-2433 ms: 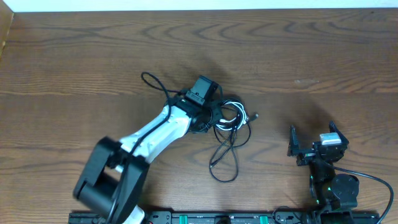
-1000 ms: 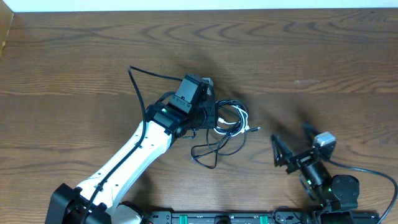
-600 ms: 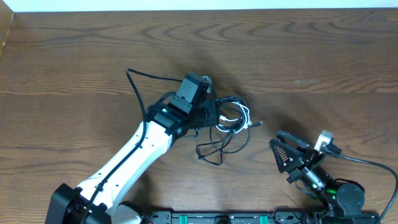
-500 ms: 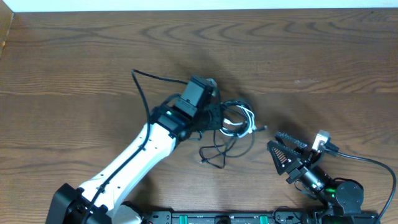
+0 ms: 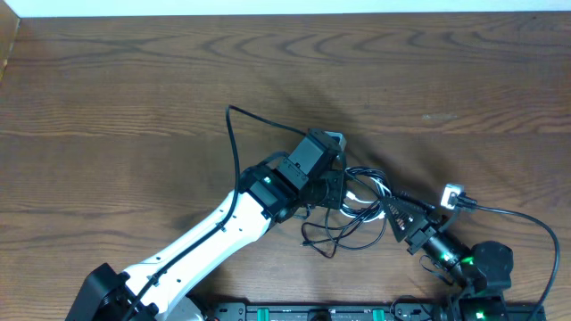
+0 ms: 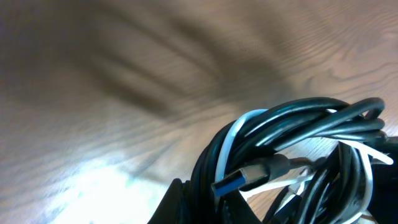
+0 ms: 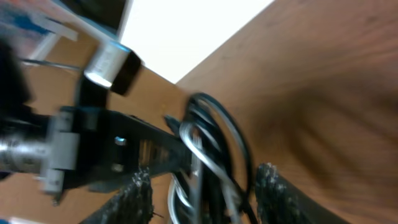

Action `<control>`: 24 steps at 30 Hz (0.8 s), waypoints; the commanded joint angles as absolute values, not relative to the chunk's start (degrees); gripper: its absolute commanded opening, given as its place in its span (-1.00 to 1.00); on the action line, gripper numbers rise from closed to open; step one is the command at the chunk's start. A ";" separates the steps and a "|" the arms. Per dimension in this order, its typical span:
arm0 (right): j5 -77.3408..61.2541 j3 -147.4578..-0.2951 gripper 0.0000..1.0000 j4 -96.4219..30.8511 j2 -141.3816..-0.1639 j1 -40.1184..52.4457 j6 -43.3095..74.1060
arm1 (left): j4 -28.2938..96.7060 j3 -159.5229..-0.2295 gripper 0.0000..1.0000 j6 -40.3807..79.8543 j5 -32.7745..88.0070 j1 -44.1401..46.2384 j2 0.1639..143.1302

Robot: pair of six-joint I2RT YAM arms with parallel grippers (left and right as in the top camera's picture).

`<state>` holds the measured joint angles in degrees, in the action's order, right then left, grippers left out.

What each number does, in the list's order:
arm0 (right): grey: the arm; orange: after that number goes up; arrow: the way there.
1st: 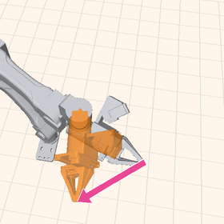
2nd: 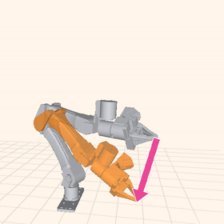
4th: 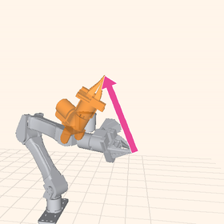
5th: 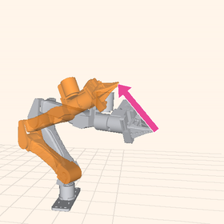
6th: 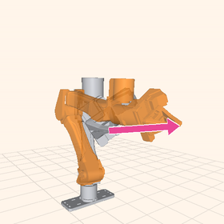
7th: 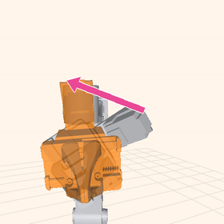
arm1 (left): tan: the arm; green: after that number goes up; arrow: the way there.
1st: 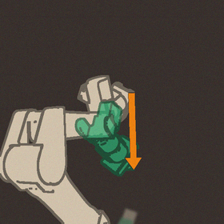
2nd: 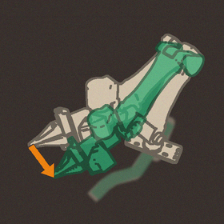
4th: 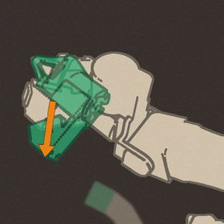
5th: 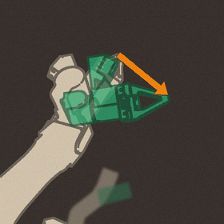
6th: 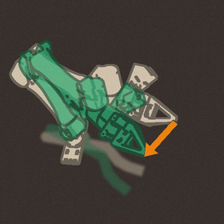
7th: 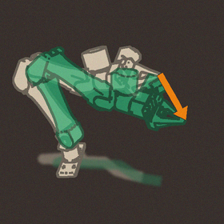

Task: Untangle cables
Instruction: 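Move the right gripper toward the bundle held by the left gripper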

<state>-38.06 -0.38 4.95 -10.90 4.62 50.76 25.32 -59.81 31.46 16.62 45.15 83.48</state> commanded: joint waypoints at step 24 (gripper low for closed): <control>-61.52 -0.32 -0.98 35.16 -17.63 4.97 53.78 | 24.93 -60.23 -0.84 19.84 -7.35 45.87 82.74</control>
